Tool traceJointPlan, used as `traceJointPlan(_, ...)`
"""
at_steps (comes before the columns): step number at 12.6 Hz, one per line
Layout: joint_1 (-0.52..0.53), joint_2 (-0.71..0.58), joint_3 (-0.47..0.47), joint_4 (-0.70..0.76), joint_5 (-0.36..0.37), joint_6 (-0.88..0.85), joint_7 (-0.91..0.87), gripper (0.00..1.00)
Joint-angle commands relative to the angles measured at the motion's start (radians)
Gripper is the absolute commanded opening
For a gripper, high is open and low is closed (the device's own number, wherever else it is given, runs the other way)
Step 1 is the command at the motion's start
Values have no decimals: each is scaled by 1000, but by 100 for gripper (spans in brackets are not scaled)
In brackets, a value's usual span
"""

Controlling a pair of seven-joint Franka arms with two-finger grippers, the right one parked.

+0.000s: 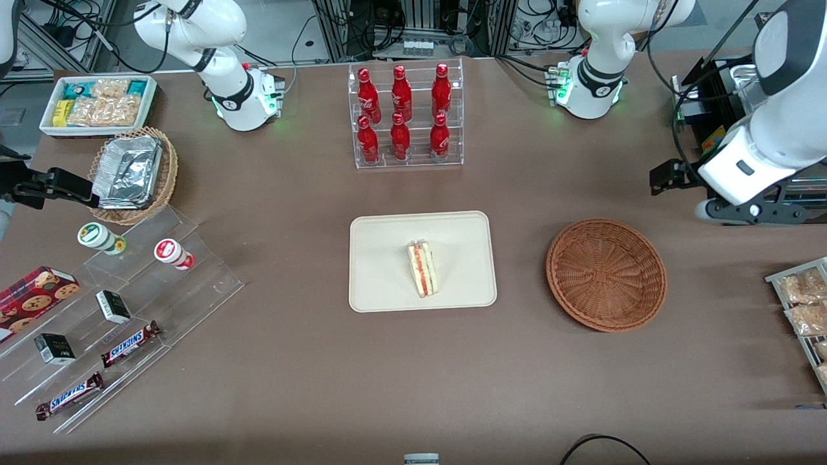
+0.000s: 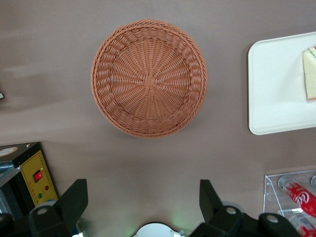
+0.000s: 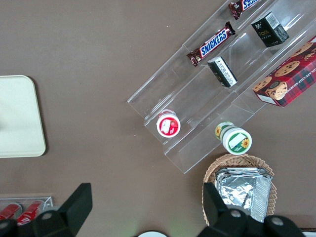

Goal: Place sandwich from basket to tray

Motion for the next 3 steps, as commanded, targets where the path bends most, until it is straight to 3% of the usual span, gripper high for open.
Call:
traceJointPlan(1, -20, -56, 37, -31, -24, -16, 45, 100)
traceJointPlan(3, -22, -61, 41, -31, -23, -16, 45, 100)
